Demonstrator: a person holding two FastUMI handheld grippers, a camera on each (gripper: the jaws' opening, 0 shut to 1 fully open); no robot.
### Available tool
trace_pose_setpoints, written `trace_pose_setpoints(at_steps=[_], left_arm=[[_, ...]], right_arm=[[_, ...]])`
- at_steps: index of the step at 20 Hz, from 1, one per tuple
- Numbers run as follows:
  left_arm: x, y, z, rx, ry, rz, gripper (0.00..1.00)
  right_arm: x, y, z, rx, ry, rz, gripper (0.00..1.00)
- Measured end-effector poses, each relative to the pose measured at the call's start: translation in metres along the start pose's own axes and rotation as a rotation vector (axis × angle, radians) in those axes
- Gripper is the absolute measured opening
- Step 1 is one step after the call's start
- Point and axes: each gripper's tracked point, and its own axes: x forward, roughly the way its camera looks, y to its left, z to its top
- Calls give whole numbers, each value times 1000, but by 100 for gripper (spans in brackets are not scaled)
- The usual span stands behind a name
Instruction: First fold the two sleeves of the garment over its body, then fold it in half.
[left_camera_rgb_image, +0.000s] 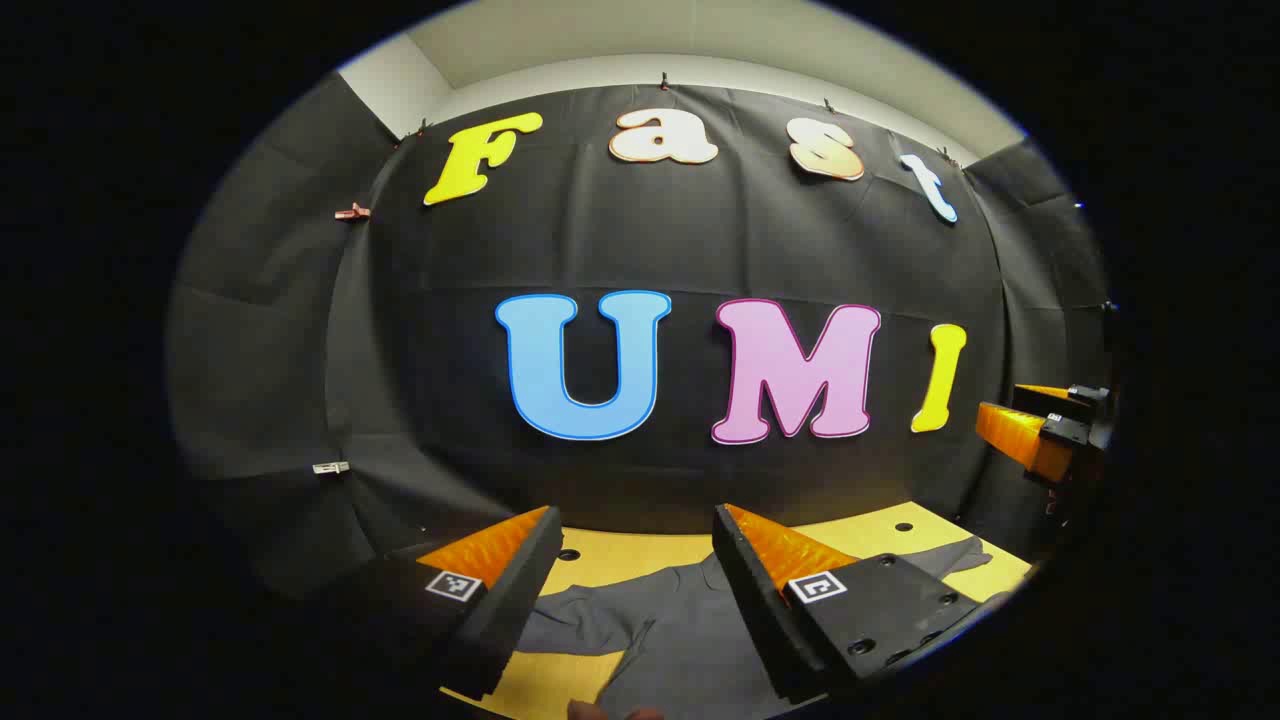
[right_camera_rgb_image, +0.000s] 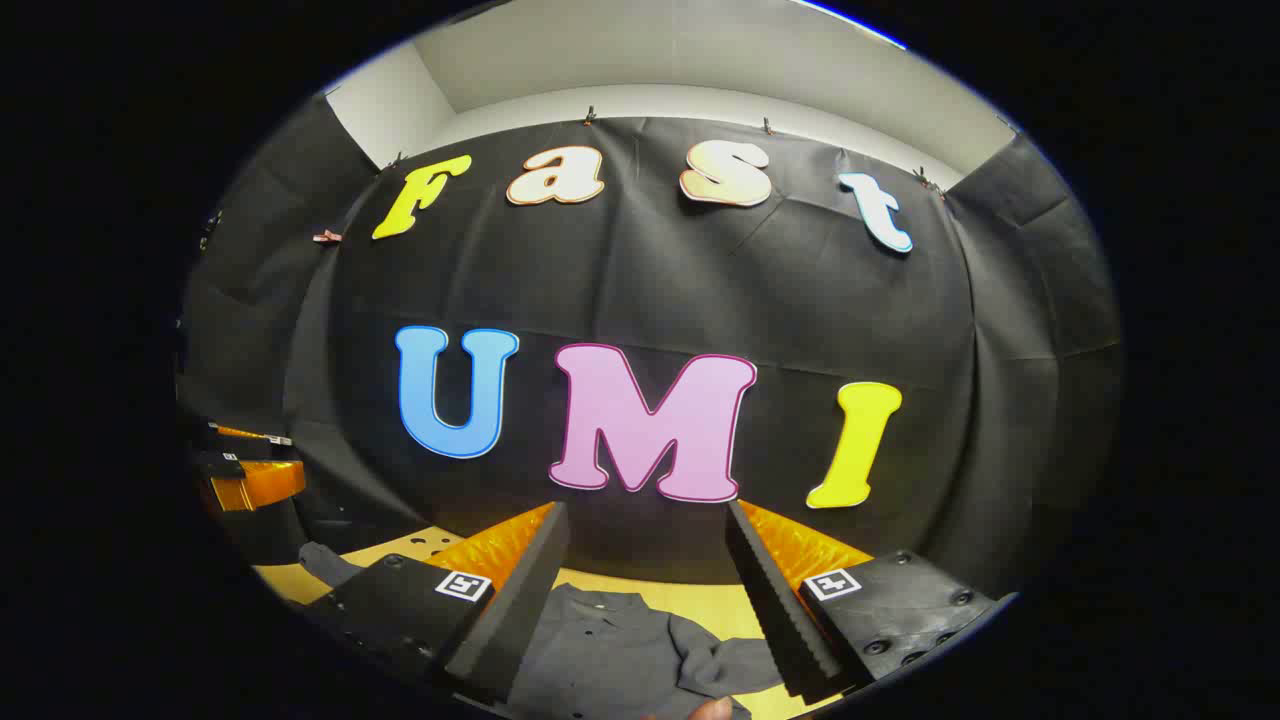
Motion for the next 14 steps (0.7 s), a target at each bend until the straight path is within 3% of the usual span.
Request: trace_pose_setpoints(at_steps=[4, 5, 8, 14], left_arm=[[10, 0, -4, 14, 3, -11, 95], [13, 0, -7, 13, 10, -10, 95], [21, -3, -17, 3, 30, -13, 95], [29, -28, -23, 18, 21, -22, 95]], right_arm=[[-4, -15, -6, 29, 13, -39, 97], [-5, -20, -9, 32, 17, -47, 92], [0, -43, -20, 14, 34, -83, 97], [25, -138, -94, -50, 155, -183, 97]])
